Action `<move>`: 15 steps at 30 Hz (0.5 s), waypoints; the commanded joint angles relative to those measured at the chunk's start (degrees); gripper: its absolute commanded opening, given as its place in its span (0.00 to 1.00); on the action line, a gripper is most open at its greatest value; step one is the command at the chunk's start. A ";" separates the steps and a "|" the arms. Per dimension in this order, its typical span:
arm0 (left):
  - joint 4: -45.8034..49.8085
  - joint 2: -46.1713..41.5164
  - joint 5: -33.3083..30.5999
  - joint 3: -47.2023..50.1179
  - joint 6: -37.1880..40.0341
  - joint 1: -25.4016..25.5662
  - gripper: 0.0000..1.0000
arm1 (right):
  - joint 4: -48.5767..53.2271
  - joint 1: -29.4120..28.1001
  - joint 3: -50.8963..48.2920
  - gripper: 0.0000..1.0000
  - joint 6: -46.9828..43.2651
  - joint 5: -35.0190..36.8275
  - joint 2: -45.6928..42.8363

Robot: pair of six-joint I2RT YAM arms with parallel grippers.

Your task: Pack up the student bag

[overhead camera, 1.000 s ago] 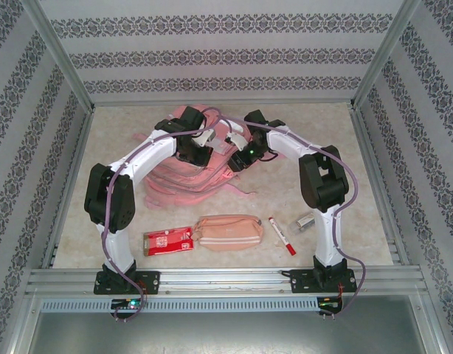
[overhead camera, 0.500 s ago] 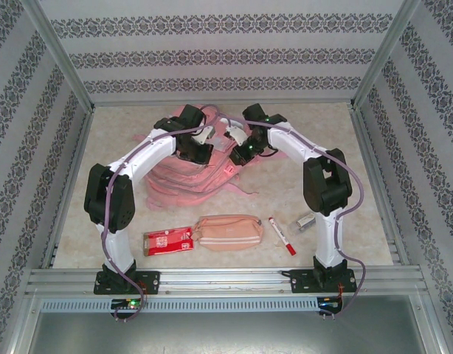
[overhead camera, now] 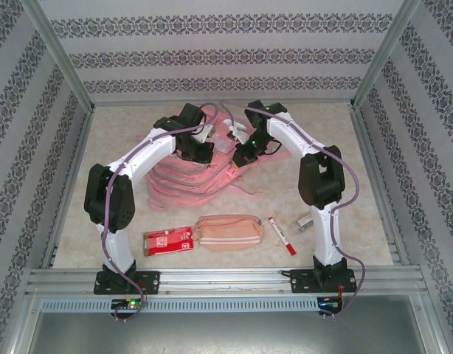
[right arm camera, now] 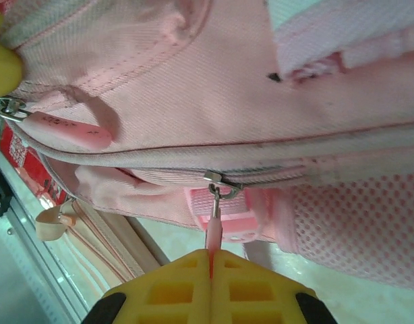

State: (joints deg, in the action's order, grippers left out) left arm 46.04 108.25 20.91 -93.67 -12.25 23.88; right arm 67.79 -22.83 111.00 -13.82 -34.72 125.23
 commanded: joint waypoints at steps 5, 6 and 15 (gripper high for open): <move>-6.11 0.49 3.71 0.18 -4.74 -0.76 0.00 | -0.94 -4.97 -4.11 0.00 2.26 -9.03 -0.23; -6.37 0.62 3.94 0.35 -5.09 -0.72 0.00 | -2.17 -5.84 -4.65 0.00 2.96 -9.63 -0.27; -9.46 0.57 4.99 1.63 -7.64 -0.76 0.00 | -24.08 -9.42 -18.16 0.00 16.77 -20.64 -5.62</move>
State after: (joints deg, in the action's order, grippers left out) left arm 44.16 108.97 23.42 -91.83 -17.23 23.51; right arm 53.06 -29.89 97.21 -3.07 -46.74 123.28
